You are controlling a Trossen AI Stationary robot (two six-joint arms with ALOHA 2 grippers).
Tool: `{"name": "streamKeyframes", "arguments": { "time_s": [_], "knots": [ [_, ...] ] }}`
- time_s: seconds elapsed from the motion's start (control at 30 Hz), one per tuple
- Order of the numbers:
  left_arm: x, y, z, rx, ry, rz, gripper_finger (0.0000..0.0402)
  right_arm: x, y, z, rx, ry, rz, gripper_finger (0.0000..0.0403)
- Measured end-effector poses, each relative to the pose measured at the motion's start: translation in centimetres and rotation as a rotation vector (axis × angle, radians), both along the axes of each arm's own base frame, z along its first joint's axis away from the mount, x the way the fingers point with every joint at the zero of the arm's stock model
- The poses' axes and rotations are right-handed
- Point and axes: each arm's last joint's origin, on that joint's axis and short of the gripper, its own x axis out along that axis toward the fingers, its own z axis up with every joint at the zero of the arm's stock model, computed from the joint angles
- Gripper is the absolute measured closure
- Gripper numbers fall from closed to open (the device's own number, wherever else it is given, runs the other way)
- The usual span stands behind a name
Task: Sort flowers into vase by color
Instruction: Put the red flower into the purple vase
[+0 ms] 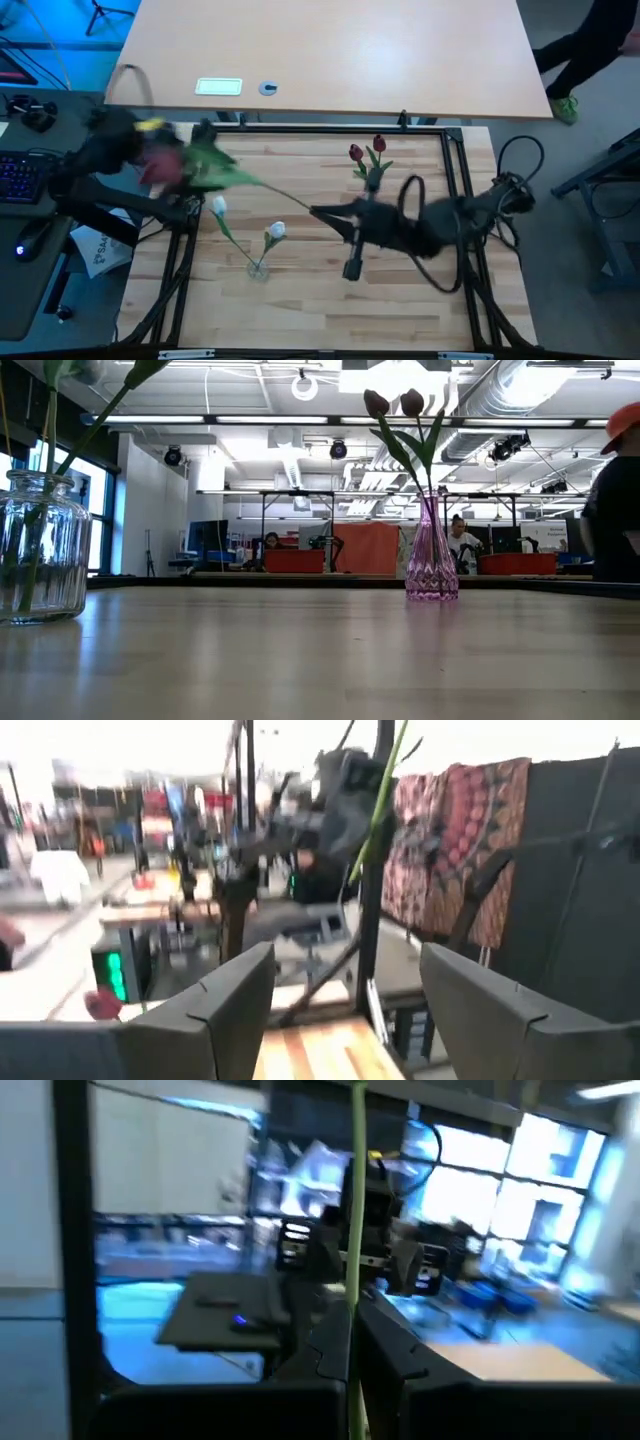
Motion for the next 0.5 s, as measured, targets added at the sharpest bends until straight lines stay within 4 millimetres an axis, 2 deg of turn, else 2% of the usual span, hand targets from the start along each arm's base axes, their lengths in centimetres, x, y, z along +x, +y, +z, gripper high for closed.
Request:
{"name": "streamKeyframes", "arguments": {
  "time_s": [0.1,0.17,0.33,0.5],
  "knots": [
    [-2.7,0.0,0.9,-0.018,-0.114,0.014,0.0163,1.4,-2.1,0.0,0.007,-0.032,0.075,0.0403],
    [-3.4,-0.1,1.2,-0.029,-0.184,0.002,0.0163,2.8,-3.5,-0.3,0.007,-0.051,0.096,0.0403],
    [-1.2,-0.6,0.5,0.033,-0.291,-0.019,0.0163,6.1,-6.3,-1.6,0.009,-0.099,0.160,0.0403],
    [1.3,-1.0,0.1,0.082,-0.382,-0.023,0.0163,6.9,-8.1,-1.7,-0.017,-0.121,0.157,0.0403]
  ]
}}
